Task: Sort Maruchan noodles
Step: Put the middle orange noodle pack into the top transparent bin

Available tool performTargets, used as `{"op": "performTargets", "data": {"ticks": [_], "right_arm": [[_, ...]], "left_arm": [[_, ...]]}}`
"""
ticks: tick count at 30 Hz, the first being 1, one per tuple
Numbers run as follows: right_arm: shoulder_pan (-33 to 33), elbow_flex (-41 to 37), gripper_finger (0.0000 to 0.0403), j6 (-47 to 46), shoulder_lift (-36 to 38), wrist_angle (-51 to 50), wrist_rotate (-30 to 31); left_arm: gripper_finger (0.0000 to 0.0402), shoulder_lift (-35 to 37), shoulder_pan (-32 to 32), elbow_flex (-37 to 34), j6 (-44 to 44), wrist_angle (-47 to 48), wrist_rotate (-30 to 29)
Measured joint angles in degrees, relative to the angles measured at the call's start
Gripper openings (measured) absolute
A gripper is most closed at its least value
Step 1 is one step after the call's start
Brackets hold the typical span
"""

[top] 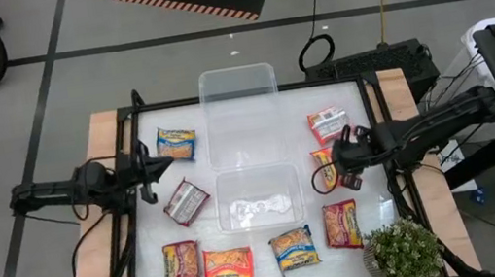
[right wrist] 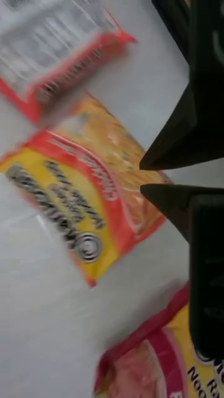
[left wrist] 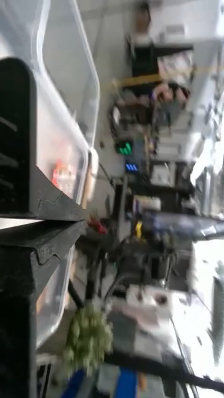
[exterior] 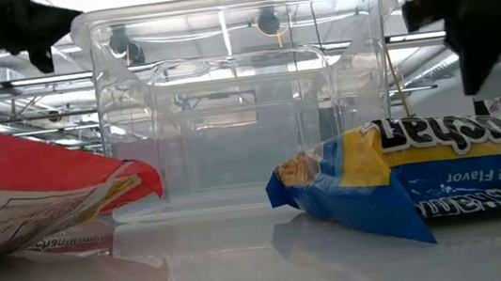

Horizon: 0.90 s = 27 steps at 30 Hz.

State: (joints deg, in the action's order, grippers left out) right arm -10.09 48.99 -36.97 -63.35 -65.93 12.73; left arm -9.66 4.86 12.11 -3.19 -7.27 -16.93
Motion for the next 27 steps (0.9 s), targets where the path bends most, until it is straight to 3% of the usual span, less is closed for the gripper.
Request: {"op": "performTargets", "data": {"ticks": [6,11,14,20,27], "right_arm": [[-0.1,-3.4,0.0099,-2.1,0.0,0.5,-5.2],[-0.9,-4.1,0.0150,-3.1,0.0,0.9,-6.9],[-1.7,-4.9,0.0182,-3.4,0.0,1.1,-7.0],[-3.1,-8.5,0.0234,-4.4,0.0,2.8,-7.0],[-3.2,-14.3,0.0254,-1.6,0.0,6.7,-8.5]], "left_arm": [[0.0006,-13.1,0.0,14.0,2.5,7.1,-4.2],[0.0006,-24.1,0.0,25.1,4.5,11.4,-3.5],[0.0006,-29.6,0.0,30.5,3.9,15.9,-0.1],[0.0006,-37.6,1.4,34.6,2.9,18.3,3.3],[0.0006,-41.1,2.8,36.4,3.0,18.2,3.5]]}}
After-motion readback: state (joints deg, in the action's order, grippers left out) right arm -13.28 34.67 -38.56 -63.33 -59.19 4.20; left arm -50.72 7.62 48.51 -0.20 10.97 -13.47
